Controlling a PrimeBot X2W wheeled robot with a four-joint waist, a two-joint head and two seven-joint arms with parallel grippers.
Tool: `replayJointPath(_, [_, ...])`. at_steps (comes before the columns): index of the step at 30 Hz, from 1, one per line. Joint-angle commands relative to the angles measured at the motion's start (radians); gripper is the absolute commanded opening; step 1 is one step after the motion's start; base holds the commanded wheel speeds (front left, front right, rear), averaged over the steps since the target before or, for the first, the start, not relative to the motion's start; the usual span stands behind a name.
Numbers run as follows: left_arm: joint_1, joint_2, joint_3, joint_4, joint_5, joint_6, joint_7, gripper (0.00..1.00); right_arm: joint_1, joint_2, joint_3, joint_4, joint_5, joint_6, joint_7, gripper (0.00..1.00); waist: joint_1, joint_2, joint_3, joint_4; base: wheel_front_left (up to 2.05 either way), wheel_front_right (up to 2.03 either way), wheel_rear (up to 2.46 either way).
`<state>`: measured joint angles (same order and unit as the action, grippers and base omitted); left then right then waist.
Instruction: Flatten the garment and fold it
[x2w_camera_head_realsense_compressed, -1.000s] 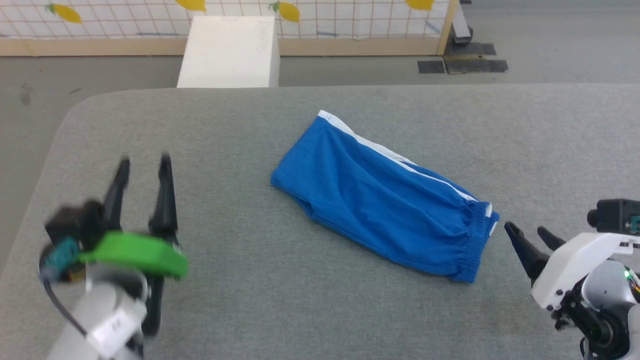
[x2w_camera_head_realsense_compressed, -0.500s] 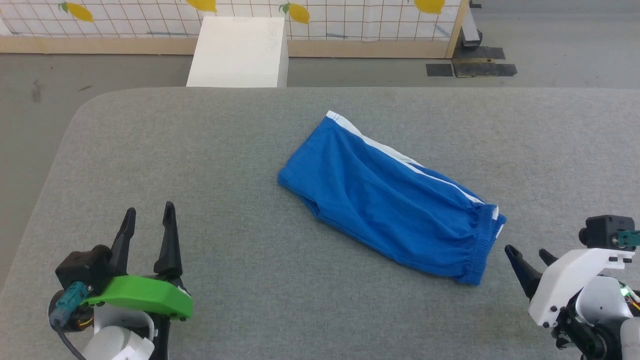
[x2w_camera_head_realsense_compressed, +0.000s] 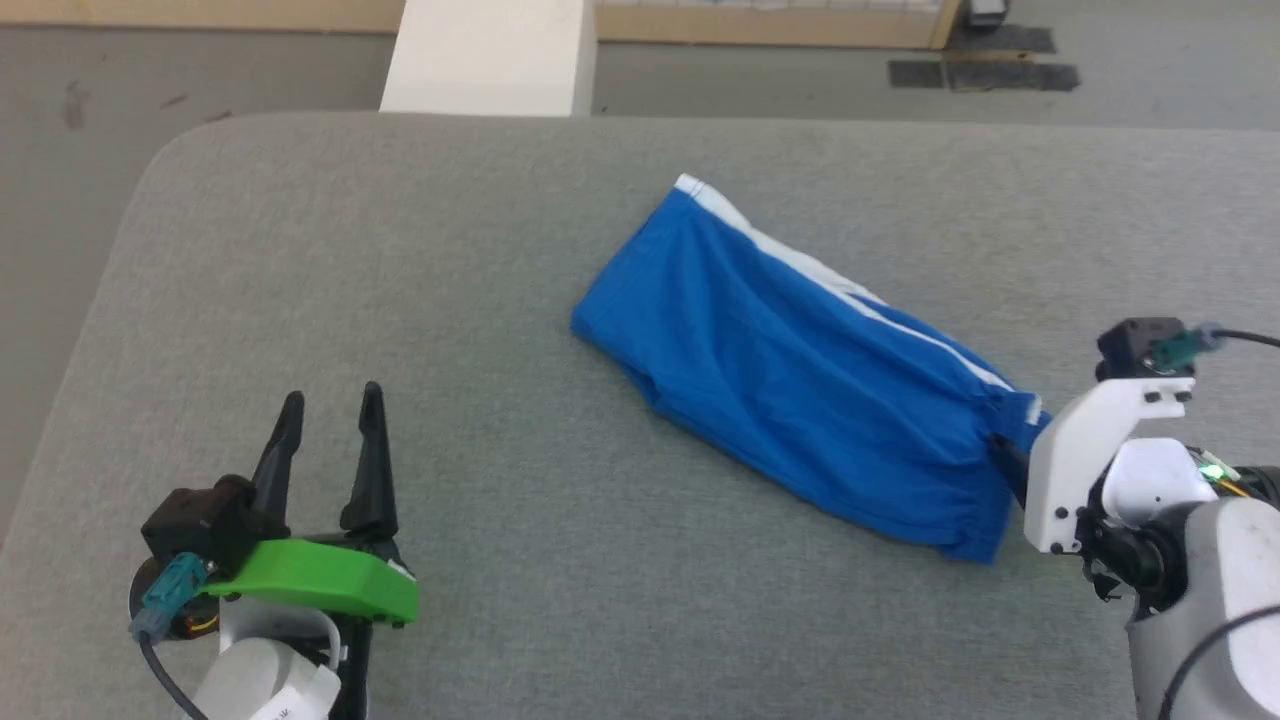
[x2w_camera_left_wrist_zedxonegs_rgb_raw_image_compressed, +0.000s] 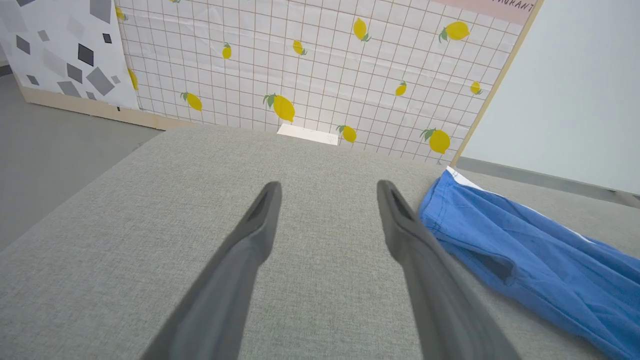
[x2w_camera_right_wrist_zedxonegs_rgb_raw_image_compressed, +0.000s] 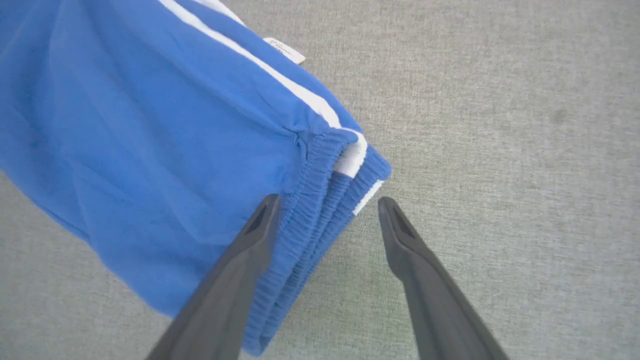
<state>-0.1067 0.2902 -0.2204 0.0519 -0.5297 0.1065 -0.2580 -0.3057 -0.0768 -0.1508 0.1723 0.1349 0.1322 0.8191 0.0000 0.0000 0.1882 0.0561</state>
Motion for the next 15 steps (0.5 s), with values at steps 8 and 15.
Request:
replayJointPath(8, [-0.039, -0.027, 0.007, 0.004, 0.021, -0.025, -0.004, 1.00, -0.033, -0.011, -0.017, 0.092, -0.081, -0.002, 0.061, 1.00, 0.0000, 0.0000, 0.059, 0.058, 0.00, 0.00, 0.00])
replayJointPath(15, [-0.050, -0.040, 0.022, 0.013, 0.028, -0.043, -0.004, 1.00, -0.023, -0.002, -0.025, 0.126, -0.073, -0.002, 0.083, 1.00, 0.0000, 0.0000, 0.071, 0.063, 0.00, 0.00, 0.00])
